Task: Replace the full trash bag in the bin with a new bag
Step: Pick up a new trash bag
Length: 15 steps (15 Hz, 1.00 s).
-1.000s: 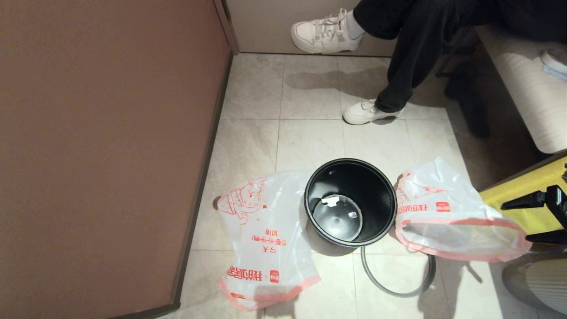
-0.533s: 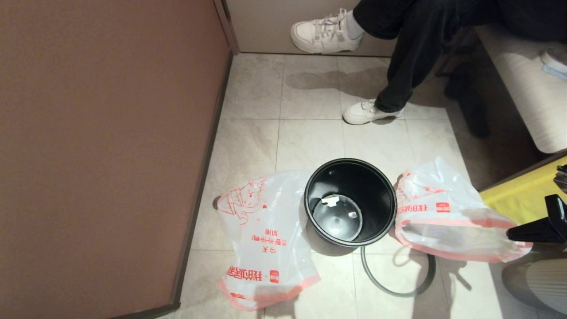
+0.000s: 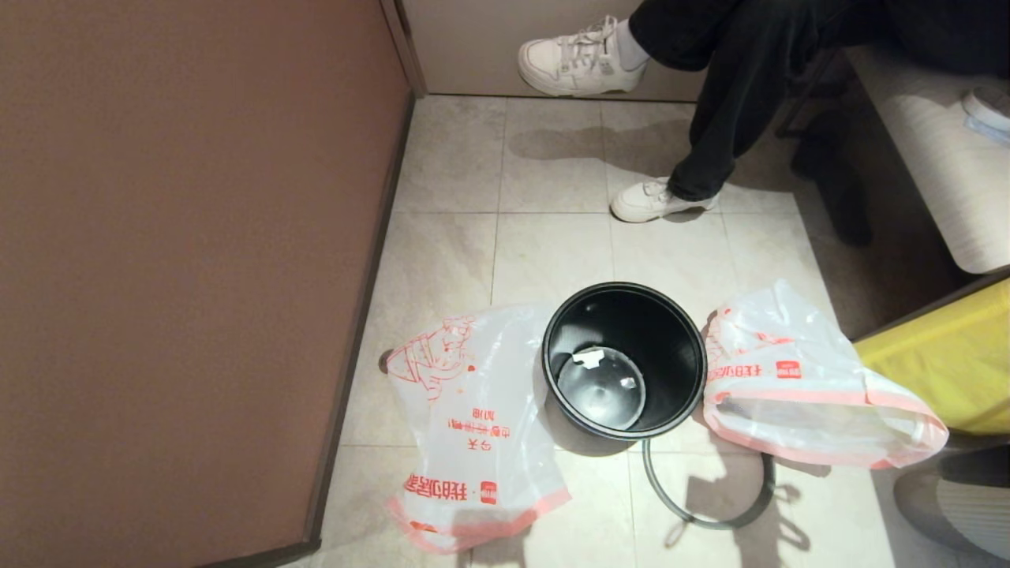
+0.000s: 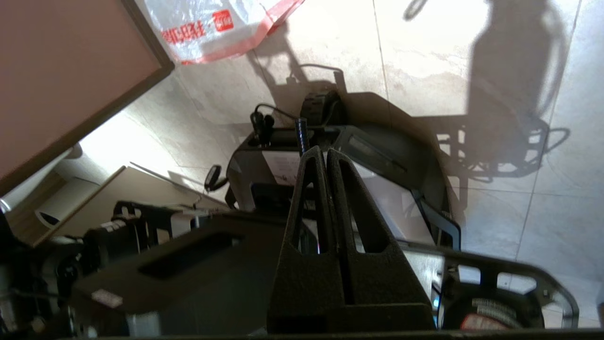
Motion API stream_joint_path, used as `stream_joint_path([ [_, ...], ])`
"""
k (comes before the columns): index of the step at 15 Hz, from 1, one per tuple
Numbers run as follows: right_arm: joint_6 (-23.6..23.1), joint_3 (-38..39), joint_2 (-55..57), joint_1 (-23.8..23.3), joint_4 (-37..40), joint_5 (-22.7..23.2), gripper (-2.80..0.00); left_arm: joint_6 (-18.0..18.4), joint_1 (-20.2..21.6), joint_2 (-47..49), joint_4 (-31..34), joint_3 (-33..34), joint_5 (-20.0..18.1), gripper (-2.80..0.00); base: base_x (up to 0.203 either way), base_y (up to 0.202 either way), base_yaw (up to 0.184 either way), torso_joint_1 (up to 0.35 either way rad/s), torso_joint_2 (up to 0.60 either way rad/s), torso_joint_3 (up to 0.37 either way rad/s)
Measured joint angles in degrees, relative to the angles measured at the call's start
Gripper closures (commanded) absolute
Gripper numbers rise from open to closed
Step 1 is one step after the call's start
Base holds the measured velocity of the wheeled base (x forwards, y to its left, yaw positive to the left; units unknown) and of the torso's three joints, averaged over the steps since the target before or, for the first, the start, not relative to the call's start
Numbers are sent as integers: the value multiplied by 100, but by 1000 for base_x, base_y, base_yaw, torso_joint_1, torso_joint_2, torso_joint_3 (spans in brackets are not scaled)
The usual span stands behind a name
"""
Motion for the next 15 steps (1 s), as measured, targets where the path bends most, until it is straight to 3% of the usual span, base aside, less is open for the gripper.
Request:
stream_joint_path([
  [6,30,22,-1556,81,1056,-298,0,-15,-15,0,-54,2,11,0,0,0,0,0,0,0],
  [12,-2,74,-3005,75,1107,-414,0,38,-15,0,7,-13,-4,0,0,0,0,0,0,0],
  [15,-144,260,-3525,75,1080,-433,0,321,-15,1,21,-30,-165,0,0,0,0,0,0,0],
])
